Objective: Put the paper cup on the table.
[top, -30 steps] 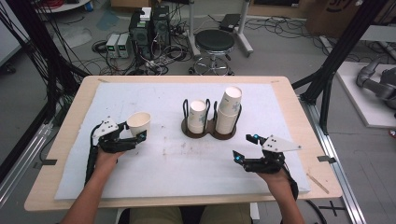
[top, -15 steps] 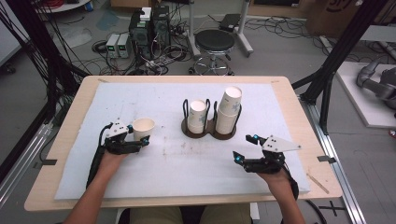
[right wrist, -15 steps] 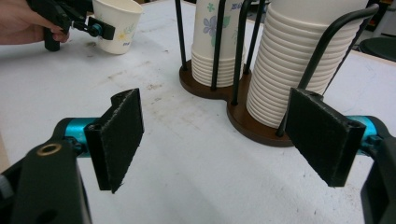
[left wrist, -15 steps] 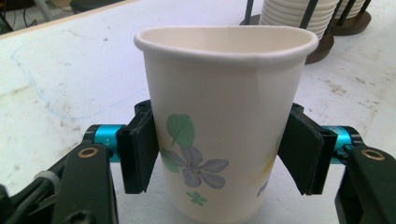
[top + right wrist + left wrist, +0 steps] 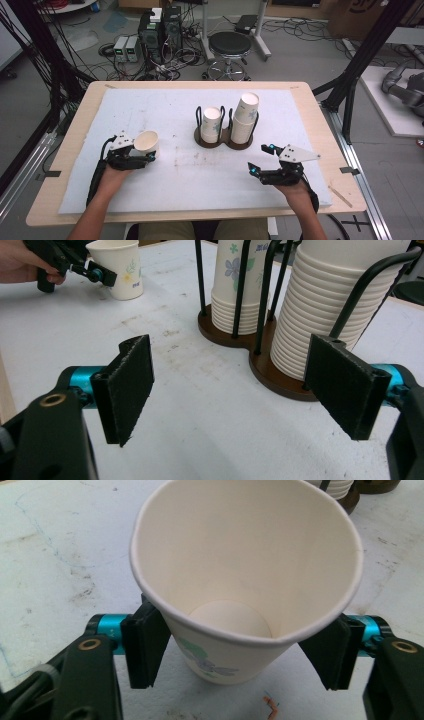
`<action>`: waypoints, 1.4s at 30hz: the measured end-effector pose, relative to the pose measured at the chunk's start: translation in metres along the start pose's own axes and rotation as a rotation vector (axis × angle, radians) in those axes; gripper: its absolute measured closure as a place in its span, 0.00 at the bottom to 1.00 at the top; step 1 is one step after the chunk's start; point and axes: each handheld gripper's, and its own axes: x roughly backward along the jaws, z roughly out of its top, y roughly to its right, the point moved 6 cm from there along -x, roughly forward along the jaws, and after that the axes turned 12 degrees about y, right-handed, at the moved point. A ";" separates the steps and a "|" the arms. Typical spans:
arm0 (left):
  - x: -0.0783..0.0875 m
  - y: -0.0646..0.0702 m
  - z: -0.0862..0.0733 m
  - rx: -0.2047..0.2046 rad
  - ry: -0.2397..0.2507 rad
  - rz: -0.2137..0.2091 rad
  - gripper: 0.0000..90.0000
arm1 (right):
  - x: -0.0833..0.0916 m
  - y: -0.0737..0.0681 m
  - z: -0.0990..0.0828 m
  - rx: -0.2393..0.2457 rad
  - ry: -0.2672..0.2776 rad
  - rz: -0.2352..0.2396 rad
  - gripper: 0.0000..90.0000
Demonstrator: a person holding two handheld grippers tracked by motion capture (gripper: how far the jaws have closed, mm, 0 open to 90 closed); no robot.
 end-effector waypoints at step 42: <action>0.008 0.072 0.062 0.036 0.376 -0.233 0.17 | 0.009 0.011 -0.007 -0.014 -0.032 -0.065 0.23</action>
